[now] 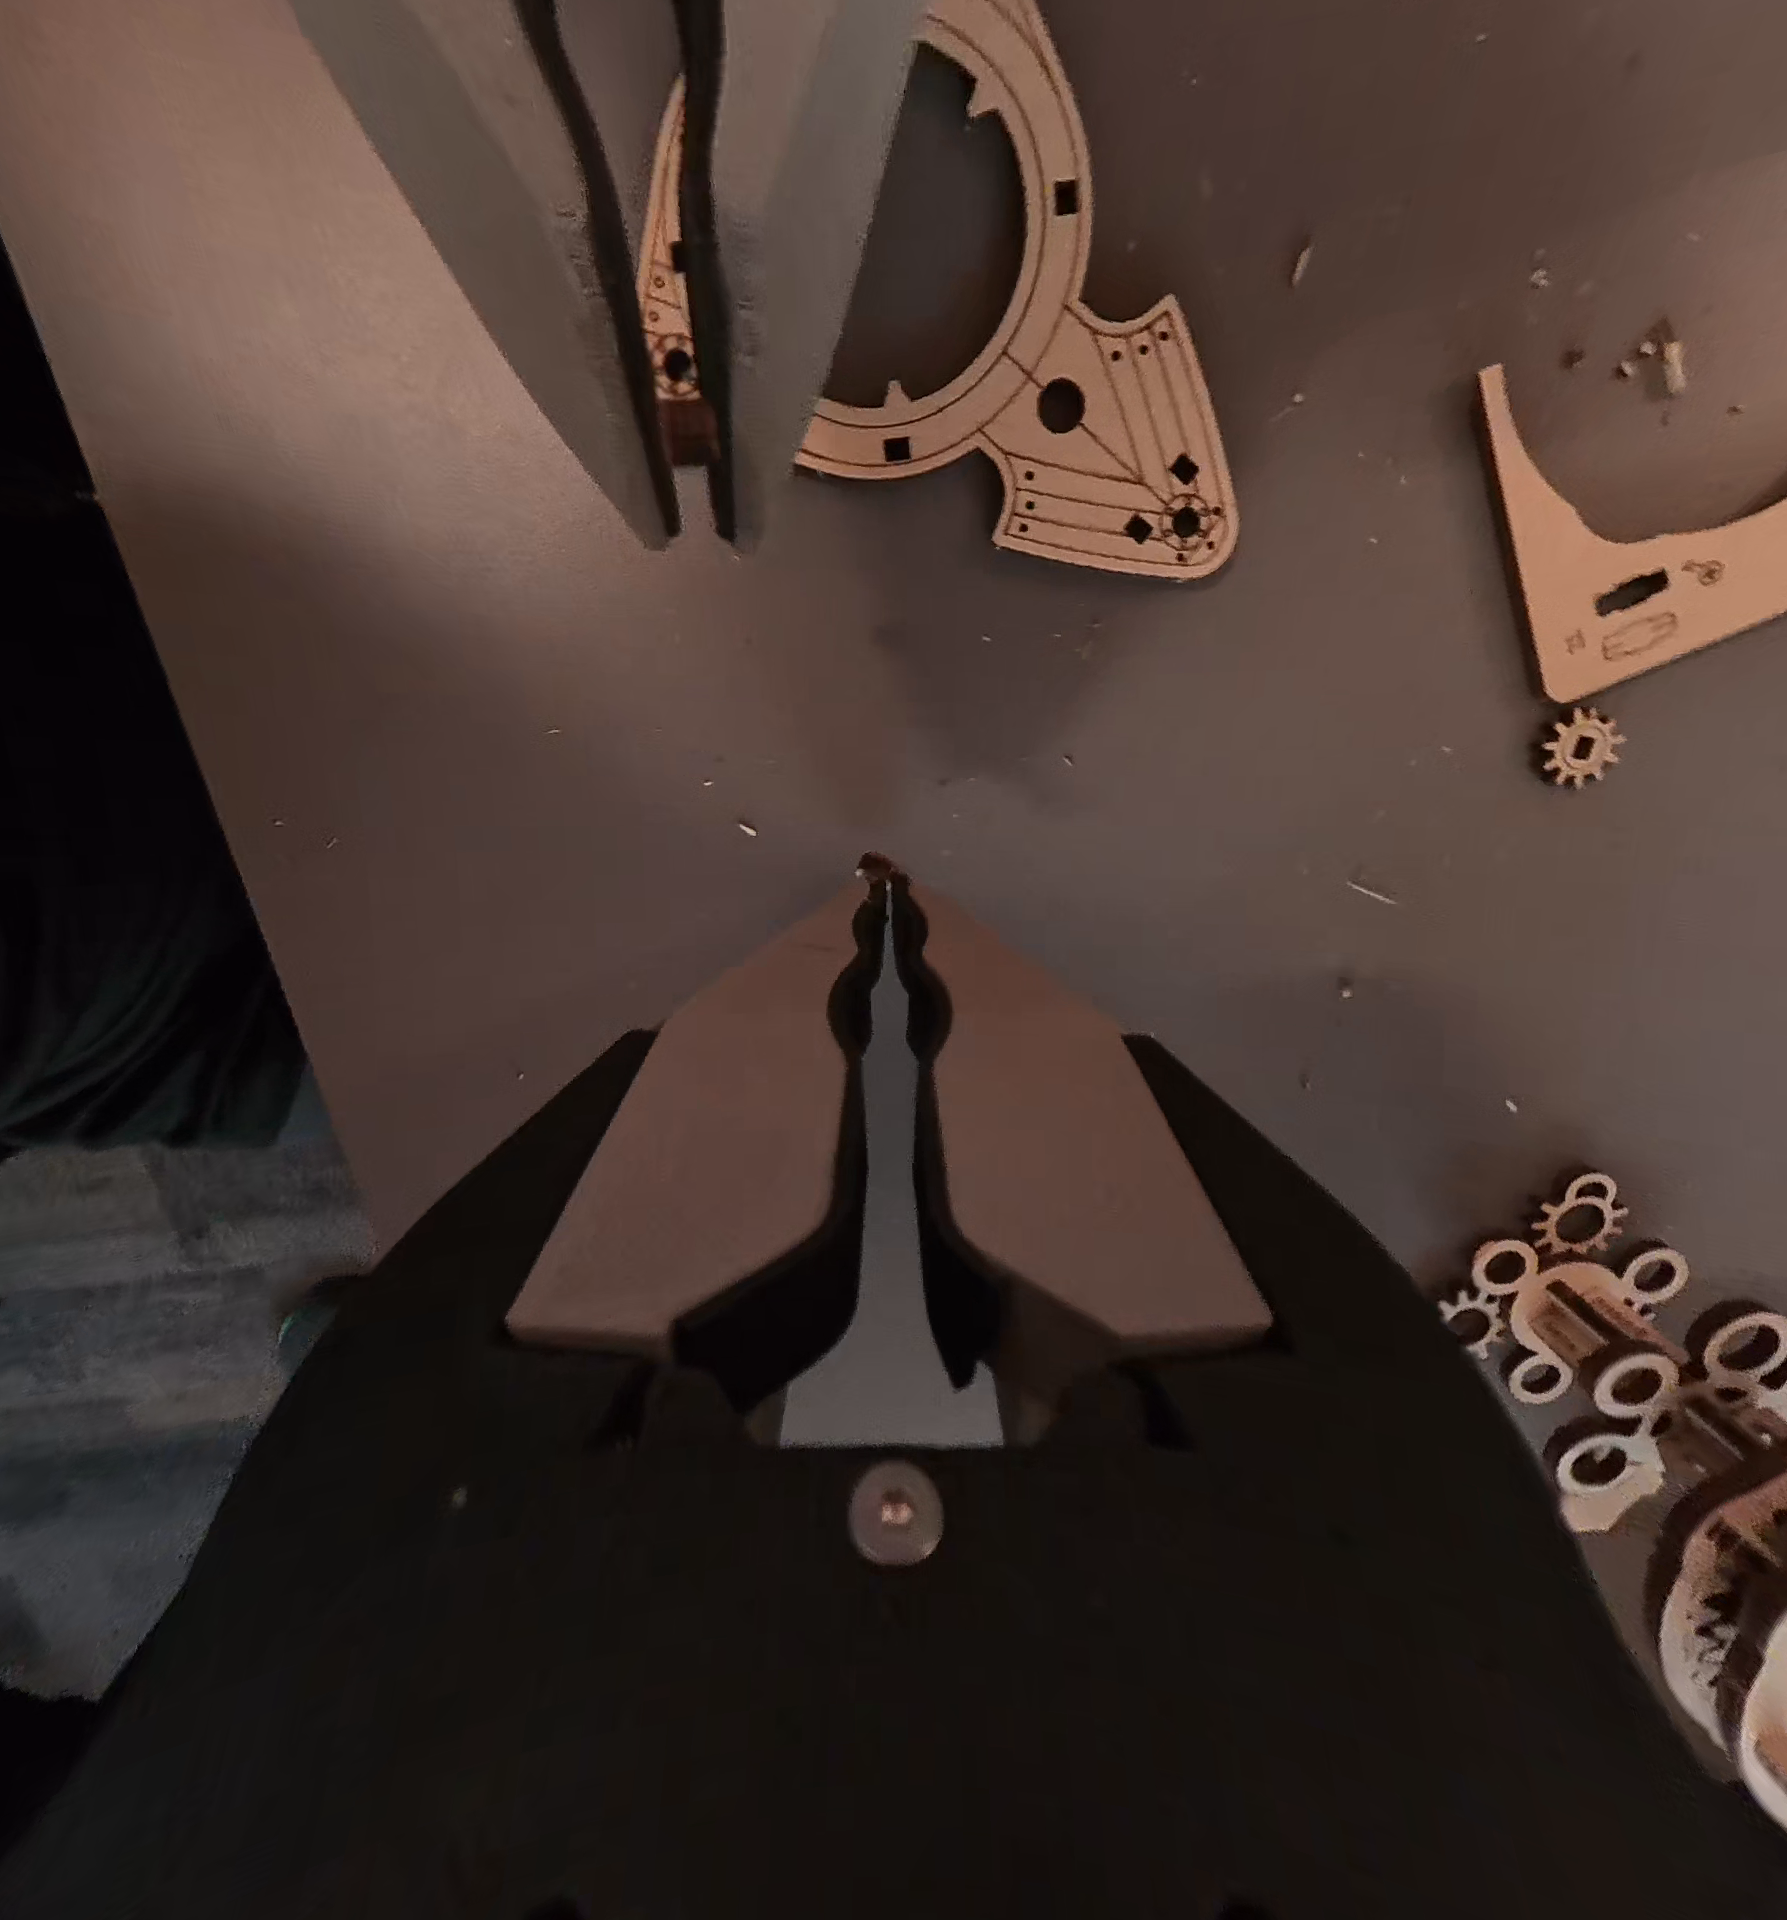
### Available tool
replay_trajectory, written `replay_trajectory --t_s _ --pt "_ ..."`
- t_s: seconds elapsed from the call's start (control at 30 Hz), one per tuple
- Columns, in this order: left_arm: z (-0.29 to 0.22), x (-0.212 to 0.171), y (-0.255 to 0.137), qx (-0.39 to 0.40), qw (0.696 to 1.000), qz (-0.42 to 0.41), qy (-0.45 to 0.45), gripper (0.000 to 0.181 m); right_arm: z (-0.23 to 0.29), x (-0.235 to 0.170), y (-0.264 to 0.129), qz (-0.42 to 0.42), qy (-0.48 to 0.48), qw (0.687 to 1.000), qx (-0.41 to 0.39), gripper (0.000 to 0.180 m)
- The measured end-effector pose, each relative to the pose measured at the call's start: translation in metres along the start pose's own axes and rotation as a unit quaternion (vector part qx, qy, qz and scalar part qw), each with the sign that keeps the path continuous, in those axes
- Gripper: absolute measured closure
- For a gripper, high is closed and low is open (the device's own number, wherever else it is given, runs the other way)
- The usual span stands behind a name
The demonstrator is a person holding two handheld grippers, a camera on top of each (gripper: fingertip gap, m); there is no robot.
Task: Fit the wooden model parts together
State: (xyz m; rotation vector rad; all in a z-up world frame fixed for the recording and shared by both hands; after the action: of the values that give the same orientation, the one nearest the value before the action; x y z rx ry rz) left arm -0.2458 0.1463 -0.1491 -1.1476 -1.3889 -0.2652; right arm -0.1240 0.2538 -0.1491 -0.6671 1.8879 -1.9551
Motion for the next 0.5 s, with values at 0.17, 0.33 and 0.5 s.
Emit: replay_trajectory --t_s 0.17,0.33,0.5 --pt "-0.0007 0.0004 -0.0008 0.0 1.0 -0.001 0.001 0.179 0.0004 0.0071 0.0017 0.02 -0.004 1.0 0.021 0.169" --pt "-0.0007 0.0001 -0.001 -0.001 1.0 -0.001 0.001 0.179 -0.0018 0.0064 -0.0001 0.017 0.005 1.0 0.005 0.164" --pt "-0.0016 -0.0003 0.0006 -0.003 1.0 0.004 0.002 0.18 0.0031 0.004 0.002 0.04 0.019 0.997 0.058 0.154"
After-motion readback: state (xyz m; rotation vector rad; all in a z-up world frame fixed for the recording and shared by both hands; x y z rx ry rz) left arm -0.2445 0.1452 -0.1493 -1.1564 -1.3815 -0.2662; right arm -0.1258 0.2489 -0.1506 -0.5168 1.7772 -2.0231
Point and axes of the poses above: each gripper's, where its closed fingertips meet, y out along the fingers, x out of its top, z = x × y across the jaws, the point moved 10 cm from there along -y, back along the fingers, and after that the axes turned 11 degrees about z, right-handed, at the moved point
